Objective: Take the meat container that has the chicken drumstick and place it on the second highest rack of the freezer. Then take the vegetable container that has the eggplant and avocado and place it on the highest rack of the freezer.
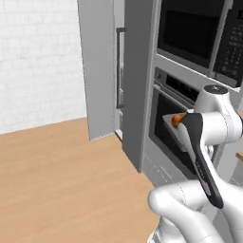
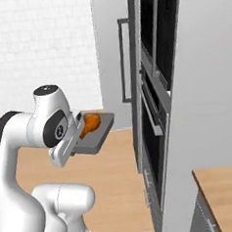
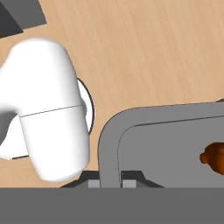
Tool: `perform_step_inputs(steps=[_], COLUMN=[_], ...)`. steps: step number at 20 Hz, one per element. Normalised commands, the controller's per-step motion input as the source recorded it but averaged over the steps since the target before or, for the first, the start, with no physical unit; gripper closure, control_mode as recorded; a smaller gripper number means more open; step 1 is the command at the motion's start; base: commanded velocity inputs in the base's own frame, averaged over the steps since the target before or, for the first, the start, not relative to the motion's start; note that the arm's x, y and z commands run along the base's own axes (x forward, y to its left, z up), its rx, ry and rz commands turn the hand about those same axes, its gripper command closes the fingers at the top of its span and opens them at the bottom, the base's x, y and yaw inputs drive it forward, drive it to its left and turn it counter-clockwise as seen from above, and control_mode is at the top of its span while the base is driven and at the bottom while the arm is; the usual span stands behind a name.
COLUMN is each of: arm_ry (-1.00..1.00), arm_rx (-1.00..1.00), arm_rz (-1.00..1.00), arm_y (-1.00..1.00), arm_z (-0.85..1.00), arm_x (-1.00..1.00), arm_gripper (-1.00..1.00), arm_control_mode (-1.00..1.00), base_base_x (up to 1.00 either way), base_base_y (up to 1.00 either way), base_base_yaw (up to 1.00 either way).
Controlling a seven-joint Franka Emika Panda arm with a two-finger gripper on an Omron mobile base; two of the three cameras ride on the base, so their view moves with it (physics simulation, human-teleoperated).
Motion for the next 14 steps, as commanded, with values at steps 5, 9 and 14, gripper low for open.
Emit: perform_step_inputs(steps=[5,9,14], arm_ry=[0.00,0.00,0.00], arm_rx=[0.00,0.00,0.00], arm_rz=[0.00,0.00,0.00], arm_y=[0.00,0.00,0.00], arm_z=[0.00,0.00,0.00], arm_x=[0.00,0.00,0.00], arm_gripper=[1.00,1.00,1.00], arm_control_mode=[1.00,1.00,1.00], base_base_x=[0.53,0.70,0.76], base_base_y=[0.02,0.00,-0.02], base_base_yaw=[0.47,0.23,0.03])
